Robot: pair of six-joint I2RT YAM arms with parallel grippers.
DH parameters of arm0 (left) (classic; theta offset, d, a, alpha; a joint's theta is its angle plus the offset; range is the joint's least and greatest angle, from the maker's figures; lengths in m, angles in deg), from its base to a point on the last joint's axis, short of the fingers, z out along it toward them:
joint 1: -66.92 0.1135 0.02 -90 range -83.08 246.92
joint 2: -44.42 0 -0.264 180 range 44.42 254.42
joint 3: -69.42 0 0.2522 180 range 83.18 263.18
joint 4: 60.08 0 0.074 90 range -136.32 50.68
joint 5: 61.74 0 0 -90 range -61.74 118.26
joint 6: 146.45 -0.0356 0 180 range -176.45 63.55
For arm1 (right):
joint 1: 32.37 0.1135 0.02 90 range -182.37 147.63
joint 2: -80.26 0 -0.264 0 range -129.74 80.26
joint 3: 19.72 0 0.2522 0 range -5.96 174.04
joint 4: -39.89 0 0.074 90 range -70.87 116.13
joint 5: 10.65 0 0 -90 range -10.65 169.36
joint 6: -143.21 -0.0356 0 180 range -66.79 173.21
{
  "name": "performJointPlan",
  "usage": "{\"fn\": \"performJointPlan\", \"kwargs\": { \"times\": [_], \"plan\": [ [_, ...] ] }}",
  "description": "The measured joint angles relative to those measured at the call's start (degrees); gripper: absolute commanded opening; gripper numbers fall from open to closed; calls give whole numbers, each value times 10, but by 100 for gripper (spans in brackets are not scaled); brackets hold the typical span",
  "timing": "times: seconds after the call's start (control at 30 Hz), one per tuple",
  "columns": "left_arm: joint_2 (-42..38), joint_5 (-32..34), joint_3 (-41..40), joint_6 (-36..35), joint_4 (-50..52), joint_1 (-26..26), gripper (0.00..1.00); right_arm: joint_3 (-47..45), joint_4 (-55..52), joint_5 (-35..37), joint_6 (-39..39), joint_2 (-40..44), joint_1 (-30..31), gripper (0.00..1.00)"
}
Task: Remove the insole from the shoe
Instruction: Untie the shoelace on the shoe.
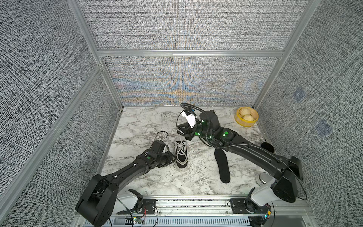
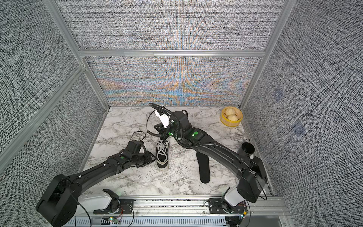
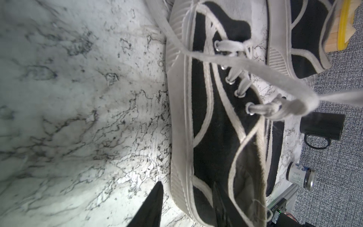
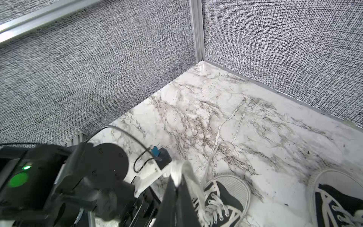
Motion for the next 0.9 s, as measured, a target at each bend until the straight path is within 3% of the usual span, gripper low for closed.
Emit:
{"fn": "performJointPlan", "kwargs": {
  "times": [0.1, 0.23, 0.37, 0.5, 0.67, 0.9],
  "plan": [
    [-23, 12, 7, -4, 17, 0, 43, 42, 21, 24, -12, -71, -15, 3],
    [-54, 32, 16, -17, 49, 0, 43, 142, 15, 59, -34, -198, -42, 31],
    [-73, 47, 21, -26, 74, 0, 43, 291, -83, 104, -34, -315, -66, 43],
    [-67, 52, 42, -40, 87, 0, 45, 353, -181, 133, -27, -323, -89, 54],
    [-4, 30, 92, -80, 91, -1, 49, 214, -226, 136, -7, -177, -95, 51],
    [68, 17, 135, -126, 105, -10, 54, -87, -207, 67, -39, -1, -17, 49]
  ]
}}
